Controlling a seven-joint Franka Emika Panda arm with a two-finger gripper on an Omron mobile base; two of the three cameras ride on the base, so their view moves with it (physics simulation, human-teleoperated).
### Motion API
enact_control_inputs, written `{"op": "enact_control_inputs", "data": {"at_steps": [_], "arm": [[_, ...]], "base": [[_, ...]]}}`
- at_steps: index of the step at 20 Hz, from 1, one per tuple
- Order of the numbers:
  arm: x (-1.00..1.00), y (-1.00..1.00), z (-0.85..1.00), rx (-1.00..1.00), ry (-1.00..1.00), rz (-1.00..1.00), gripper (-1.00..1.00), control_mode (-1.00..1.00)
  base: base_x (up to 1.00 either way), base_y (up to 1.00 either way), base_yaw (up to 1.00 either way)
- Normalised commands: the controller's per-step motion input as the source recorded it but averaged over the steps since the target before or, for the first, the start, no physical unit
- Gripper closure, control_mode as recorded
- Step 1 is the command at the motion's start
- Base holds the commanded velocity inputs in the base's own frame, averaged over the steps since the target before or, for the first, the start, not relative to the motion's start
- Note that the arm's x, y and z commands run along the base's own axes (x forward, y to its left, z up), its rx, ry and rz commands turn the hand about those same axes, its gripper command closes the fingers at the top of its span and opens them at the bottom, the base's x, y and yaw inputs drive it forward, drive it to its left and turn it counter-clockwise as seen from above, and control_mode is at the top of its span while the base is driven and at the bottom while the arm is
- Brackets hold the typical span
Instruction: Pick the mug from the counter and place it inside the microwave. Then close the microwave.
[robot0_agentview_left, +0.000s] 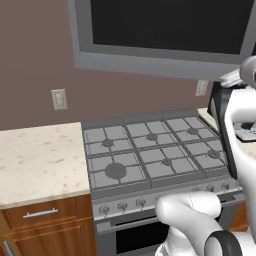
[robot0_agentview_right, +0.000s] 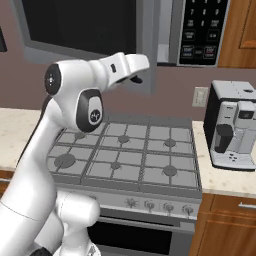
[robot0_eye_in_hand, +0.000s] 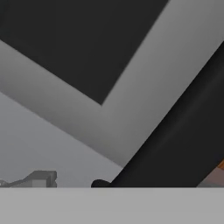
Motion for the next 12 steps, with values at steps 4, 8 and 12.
{"op": "enact_control_inputs", "data": {"at_steps": [4, 8, 12], "arm": [[0.59, 0.00, 0.00, 0.00, 0.01, 0.00, -1.00, -1.00], [0.57, 0.00, 0.00, 0.00, 0.01, 0.00, -1.00, -1.00], [0.58, 0.00, 0.00, 0.00, 0.00, 0.00, -1.00, -1.00]], "base": [[0.00, 0.00, 0.00], [0.00, 0.00, 0.00], [0.00, 0.00, 0.00]]}}
